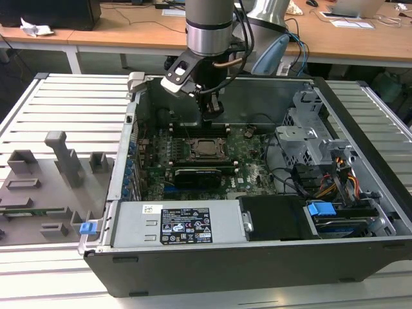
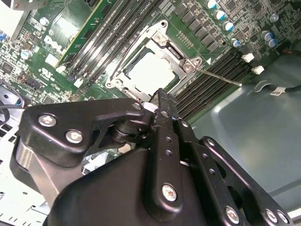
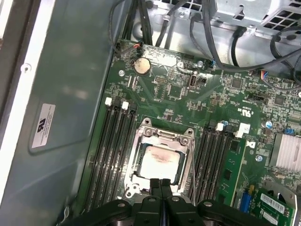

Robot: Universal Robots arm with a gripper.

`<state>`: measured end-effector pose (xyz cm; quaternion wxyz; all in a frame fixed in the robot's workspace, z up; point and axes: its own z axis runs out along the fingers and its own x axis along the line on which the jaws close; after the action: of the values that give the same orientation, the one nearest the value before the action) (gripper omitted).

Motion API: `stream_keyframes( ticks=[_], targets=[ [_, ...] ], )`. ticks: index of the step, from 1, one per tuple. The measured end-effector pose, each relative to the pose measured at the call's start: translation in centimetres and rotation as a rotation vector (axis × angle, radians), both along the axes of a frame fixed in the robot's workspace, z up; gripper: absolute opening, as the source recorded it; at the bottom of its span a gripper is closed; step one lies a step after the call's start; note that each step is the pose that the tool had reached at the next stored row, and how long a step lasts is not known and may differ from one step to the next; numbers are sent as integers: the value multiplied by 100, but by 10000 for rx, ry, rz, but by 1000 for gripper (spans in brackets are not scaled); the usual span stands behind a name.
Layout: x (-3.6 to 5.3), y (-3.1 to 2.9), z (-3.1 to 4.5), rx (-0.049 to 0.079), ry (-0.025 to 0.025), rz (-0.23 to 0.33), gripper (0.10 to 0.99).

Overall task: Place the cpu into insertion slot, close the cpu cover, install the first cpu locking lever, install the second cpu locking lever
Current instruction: 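Install the first cpu locking lever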

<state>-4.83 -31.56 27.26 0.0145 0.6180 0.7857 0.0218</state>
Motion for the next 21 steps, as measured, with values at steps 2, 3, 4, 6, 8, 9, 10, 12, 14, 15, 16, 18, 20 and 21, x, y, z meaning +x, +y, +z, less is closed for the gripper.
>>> stream_keyframes(
  ticks=[2, 3, 4, 6, 8, 9, 10, 12, 14, 15, 16, 18, 20, 21],
  targets=[
    [0, 0, 0, 0, 0, 198, 106],
    [0, 0, 0, 0, 0, 268, 106],
    [0, 0, 0, 1, 0, 366, 106],
    [0, 0, 0, 0, 0, 522, 106],
    [0, 0, 0, 0, 0, 709, 106],
    [0, 0, 0, 0, 0, 846, 106],
    [0, 0, 0, 1, 0, 944, 106],
    [0, 0, 0, 0, 0, 1134, 106],
    [0, 0, 0, 0, 0, 1249, 106],
    [0, 0, 0, 0, 1, 1374, 106],
    [0, 0, 0, 0, 0, 1428, 106],
    [0, 0, 0, 0, 0, 1537, 106],
    [0, 0, 0, 0, 1, 1679, 106],
    [0, 0, 0, 1, 0, 1747, 106]
  ],
)
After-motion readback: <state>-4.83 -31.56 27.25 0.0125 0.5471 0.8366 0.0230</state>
